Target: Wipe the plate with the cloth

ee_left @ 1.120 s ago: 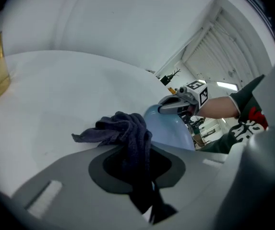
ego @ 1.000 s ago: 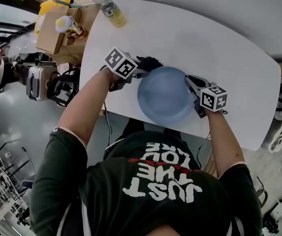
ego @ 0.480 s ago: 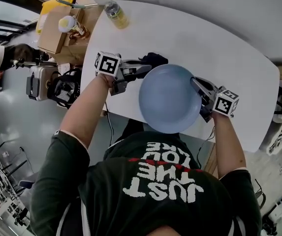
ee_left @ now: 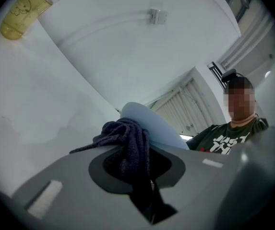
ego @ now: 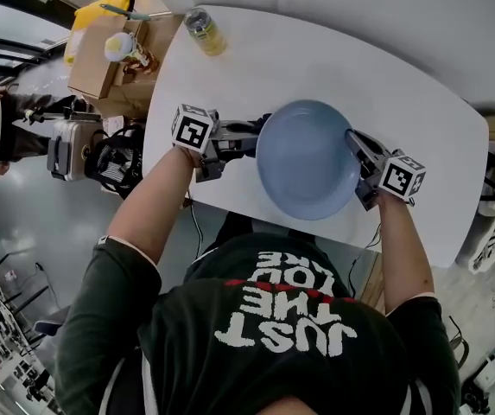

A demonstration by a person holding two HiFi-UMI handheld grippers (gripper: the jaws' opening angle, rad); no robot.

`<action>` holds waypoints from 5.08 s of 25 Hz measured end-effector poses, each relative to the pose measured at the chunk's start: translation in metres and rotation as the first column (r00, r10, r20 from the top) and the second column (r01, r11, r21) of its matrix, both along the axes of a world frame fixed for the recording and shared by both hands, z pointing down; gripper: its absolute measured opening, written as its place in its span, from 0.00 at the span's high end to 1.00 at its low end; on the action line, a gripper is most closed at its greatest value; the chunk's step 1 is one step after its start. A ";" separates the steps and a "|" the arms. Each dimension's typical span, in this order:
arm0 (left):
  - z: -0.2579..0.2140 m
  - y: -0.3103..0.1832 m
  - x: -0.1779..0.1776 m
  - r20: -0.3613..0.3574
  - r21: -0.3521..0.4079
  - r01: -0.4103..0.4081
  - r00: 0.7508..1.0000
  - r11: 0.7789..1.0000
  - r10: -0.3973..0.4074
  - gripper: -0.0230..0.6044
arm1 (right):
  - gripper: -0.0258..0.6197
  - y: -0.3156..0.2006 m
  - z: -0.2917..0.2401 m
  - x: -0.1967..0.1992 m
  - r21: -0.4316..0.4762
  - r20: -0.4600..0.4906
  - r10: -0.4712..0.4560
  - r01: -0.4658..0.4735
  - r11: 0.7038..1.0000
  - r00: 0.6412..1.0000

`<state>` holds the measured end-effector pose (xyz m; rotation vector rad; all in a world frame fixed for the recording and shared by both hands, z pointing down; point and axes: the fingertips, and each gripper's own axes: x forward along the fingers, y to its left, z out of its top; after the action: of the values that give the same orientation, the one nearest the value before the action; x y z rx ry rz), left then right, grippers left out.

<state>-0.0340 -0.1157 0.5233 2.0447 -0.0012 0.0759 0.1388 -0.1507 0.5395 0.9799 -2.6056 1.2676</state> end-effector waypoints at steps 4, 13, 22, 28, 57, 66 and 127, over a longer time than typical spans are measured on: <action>-0.009 0.010 -0.002 -0.024 0.040 0.048 0.999 0.998 -0.047 0.85 | 0.94 -0.008 0.005 0.014 -0.031 -0.009 0.088 -0.088 0.996 0.996; -0.041 0.039 0.012 -0.072 0.143 0.130 0.990 0.981 -0.120 0.85 | 0.94 -0.019 0.026 0.036 -0.205 0.012 0.333 -0.323 0.924 0.943; -0.038 0.062 0.060 -0.041 0.186 0.127 0.992 0.974 -0.121 0.85 | 0.94 -0.034 0.009 0.020 -0.217 0.001 0.435 -0.425 0.879 0.900; -0.036 0.067 0.084 -0.032 0.239 0.140 0.990 0.961 -0.137 0.85 | 0.94 -0.026 -0.024 -0.026 -0.212 0.152 0.305 -0.271 0.939 0.940; -0.042 0.040 0.083 -0.141 0.157 0.099 0.987 0.983 -0.077 0.86 | 0.94 0.003 -0.064 -0.039 -0.068 0.175 0.109 -0.098 0.993 0.979; -0.063 0.072 0.064 -0.189 0.084 0.135 0.975 0.987 -0.117 0.86 | 0.94 -0.013 -0.039 0.024 -0.107 0.115 0.308 -0.296 0.949 0.945; -0.087 -0.017 -0.005 -0.297 0.017 0.441 0.859 0.897 -0.417 0.86 | 0.94 0.026 -0.053 0.015 -0.058 0.112 0.168 -0.162 0.985 0.980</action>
<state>-0.0390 -0.1326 0.4362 2.0765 -0.2855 -0.5112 0.1537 -0.1252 0.4866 1.1687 -2.6099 1.4611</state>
